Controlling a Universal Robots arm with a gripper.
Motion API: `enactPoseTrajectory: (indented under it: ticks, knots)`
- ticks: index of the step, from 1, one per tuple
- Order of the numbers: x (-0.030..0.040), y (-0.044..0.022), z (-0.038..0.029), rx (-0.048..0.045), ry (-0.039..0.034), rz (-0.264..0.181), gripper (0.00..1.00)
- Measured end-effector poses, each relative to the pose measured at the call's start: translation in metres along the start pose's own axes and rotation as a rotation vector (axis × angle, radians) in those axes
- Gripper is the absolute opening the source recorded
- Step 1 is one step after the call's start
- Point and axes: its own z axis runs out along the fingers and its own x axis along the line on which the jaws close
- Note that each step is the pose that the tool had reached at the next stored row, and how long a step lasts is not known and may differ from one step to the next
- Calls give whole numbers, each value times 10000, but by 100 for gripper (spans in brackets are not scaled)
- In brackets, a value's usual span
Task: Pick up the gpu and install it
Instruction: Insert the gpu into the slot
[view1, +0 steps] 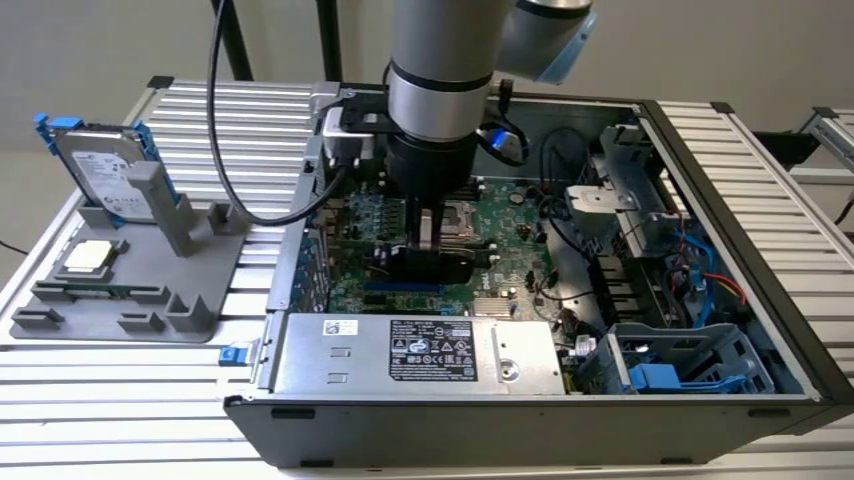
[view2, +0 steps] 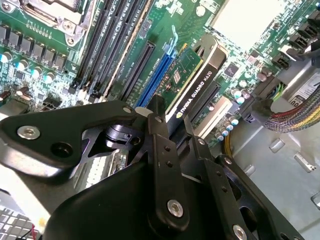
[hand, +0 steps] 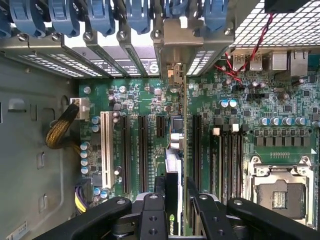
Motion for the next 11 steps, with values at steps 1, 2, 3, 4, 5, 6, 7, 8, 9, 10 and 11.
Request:
enactPoseTrajectory:
  ticks: [1, 2, 3, 4, 5, 6, 7, 8, 9, 10, 11]
  knots:
    - [0, 1, 3, 0, 0, -1, 0]
    - [0, 1, 4, -1, 3, -2, 0]
    - [0, 2, 6, -1, 2, -1, 0]
    - [-1, 5, 12, 1, -3, 1, 0]
    - [-1, 9, 17, 1, -3, 2, 0]
    - [0, 10, 20, 0, 0, 1, 0]
    - [0, 12, 23, 2, 0, 0, 0]
    - [0, 20, 30, 18, -1, 1, 0]
    - [0, 20, 32, 25, -1, 1, 0]
    - [0, 20, 35, 31, 0, -1, 0]
    - [-1, 21, 40, 44, -3, 0, 0]
